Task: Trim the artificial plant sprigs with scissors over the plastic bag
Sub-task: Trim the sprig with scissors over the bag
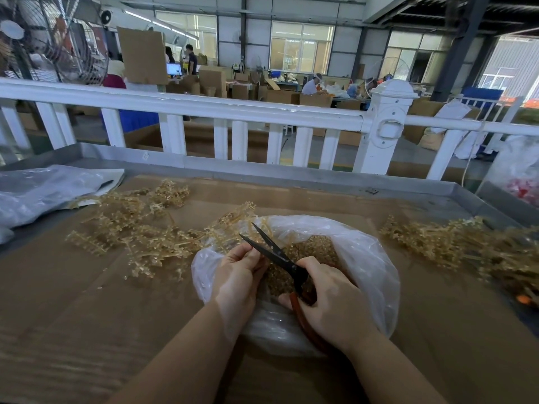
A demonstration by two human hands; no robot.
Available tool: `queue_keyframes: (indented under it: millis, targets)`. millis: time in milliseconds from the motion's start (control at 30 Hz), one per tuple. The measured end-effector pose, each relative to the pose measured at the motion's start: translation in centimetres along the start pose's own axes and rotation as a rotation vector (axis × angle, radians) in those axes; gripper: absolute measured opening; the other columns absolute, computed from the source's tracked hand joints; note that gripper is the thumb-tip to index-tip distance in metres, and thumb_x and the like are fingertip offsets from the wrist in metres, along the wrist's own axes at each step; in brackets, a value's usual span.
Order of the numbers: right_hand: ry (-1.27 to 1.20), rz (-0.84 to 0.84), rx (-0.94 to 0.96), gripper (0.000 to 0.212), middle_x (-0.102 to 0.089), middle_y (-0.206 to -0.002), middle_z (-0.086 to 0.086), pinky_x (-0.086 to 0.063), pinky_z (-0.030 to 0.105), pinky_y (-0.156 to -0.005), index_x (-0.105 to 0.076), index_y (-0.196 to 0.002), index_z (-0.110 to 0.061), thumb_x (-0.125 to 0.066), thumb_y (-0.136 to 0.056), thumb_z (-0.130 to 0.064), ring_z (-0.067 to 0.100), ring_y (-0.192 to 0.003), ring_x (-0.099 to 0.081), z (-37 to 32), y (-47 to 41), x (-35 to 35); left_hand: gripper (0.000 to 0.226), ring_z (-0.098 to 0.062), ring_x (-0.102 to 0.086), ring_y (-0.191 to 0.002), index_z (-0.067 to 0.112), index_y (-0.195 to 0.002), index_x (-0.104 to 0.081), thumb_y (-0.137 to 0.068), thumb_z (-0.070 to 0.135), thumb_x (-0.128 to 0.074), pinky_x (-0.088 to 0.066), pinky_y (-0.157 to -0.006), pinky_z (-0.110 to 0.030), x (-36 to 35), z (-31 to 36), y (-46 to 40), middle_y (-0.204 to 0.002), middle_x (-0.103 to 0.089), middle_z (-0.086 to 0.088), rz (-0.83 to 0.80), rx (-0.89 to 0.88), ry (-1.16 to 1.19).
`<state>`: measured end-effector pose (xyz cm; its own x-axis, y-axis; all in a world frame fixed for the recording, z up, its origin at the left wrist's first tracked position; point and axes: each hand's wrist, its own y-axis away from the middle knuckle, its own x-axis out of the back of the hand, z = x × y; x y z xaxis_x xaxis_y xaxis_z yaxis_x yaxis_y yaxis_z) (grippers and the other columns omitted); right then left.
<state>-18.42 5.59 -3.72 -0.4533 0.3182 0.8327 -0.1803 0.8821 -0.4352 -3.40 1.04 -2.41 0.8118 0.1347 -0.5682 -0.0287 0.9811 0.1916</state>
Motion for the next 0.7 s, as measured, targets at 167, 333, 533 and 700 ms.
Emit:
queue_keyframes:
  millis: [167, 333, 533, 700]
  targets:
    - [0.005, 0.011, -0.010, 0.062, -0.057, -0.100, -0.012, -0.039, 0.013, -0.079, -0.053, -0.119, -0.030, -0.046, -0.075, -0.073, 0.006, -0.095, -0.052, -0.14, 0.00, 0.01, 0.023, -0.020, -0.063, -0.085, 0.006, -0.084, -0.060, -0.096, -0.003, -0.043, -0.049, -0.085, -0.027, 0.20, -0.25, -0.04, -0.088, -0.066, -0.013, -0.019, -0.015, 0.009]
    - [-0.003, 0.019, 0.005, 0.053, -0.063, -0.096, -0.007, -0.044, 0.018, -0.076, -0.058, -0.114, -0.024, -0.059, -0.078, -0.063, 0.010, -0.088, -0.058, -0.19, -0.21, -0.19, 0.023, -0.020, -0.063, -0.083, 0.005, -0.082, -0.059, -0.096, -0.004, -0.042, -0.049, -0.086, -0.028, 0.38, -0.33, -0.19, -0.087, -0.064, -0.013, -0.040, -0.024, 0.028]
    - [0.056, -0.001, 0.001, 0.047, -0.062, -0.088, -0.005, -0.048, 0.024, -0.070, -0.054, -0.112, -0.025, -0.056, -0.083, -0.061, 0.014, -0.079, -0.060, -0.18, -0.43, -0.51, 0.022, -0.017, -0.066, -0.077, 0.004, -0.085, -0.061, -0.095, -0.003, -0.044, -0.056, -0.067, -0.018, 0.58, -0.32, -0.35, -0.086, -0.066, -0.012, -0.053, -0.016, 0.051]
    - [0.099, -0.012, 0.006, 0.048, -0.063, -0.089, -0.004, -0.052, 0.028, -0.071, -0.051, -0.115, -0.025, -0.049, -0.086, -0.063, 0.014, -0.079, -0.061, -0.18, -0.53, -0.60, 0.026, -0.011, -0.069, -0.066, 0.006, -0.078, -0.064, -0.094, -0.003, -0.046, -0.055, -0.061, -0.018, 0.54, -0.24, -0.34, -0.074, -0.070, -0.007, -0.046, -0.015, 0.073]
